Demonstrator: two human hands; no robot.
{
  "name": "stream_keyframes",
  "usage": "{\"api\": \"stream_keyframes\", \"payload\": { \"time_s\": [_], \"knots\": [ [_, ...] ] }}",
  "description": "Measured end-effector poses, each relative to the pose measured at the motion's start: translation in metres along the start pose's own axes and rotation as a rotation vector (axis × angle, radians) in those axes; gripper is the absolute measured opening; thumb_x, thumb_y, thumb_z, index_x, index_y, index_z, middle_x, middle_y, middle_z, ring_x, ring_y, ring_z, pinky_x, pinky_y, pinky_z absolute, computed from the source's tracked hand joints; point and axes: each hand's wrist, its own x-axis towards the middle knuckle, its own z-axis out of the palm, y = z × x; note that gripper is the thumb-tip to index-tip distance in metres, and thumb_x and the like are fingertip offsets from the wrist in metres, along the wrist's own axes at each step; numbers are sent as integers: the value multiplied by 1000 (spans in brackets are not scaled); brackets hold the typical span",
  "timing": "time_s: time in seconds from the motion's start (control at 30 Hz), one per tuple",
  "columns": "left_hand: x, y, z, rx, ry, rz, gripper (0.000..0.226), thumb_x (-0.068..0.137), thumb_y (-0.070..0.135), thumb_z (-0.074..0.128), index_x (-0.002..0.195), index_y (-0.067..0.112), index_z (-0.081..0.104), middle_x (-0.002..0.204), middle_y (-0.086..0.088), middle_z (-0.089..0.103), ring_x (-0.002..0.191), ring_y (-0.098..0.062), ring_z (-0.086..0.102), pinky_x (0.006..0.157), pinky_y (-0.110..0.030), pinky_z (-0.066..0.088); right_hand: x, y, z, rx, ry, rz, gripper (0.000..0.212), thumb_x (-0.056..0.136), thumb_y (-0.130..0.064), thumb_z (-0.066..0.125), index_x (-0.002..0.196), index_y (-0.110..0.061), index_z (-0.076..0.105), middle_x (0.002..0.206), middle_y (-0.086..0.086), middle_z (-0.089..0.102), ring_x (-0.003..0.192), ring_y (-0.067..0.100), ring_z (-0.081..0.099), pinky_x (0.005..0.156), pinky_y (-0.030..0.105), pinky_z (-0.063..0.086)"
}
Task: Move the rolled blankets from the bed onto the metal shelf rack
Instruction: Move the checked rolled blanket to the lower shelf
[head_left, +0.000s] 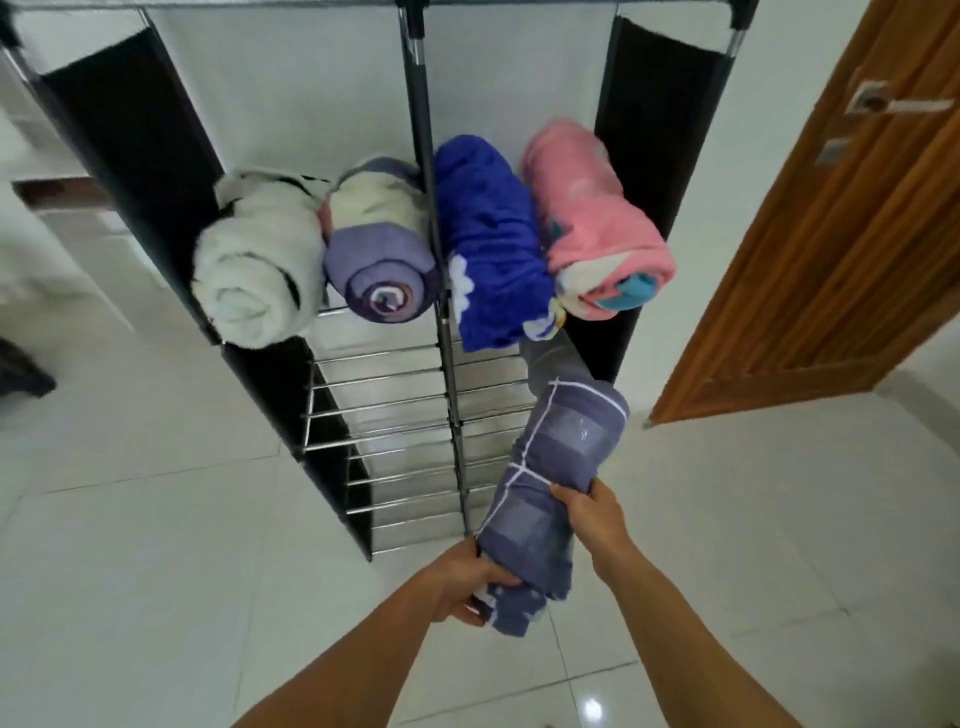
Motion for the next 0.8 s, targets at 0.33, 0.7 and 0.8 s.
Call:
{"api": "stream_keyframes", "payload": {
  "time_s": [0.33,0.7,0.8],
  "knots": [
    [67,38,-42,-267,320,36,46,79,9,72,119,22,56,120,-11,66,112,-34,61,95,-51,51,124,-58,45,-322,-147,-11,48,85,-25,65,127,-5,55,130,19,60,117,38,56,100,47,46],
    [145,79,-98,-346,397,372,55,73,-10,72,112,26,57,105,-6,70,92,-23,68,79,-43,56,216,-95,93,-443,-81,-144,43,96,-28,51,129,0,54,132,25,56,121,41,52,101,46,42],
    [165,96,-100,-354,401,405,72,70,-18,70,124,24,47,120,-8,63,106,-26,64,86,-46,55,225,-97,99,-478,-81,-139,39,99,-22,44,127,3,54,131,25,57,120,38,54,94,39,42]
  ]
}}
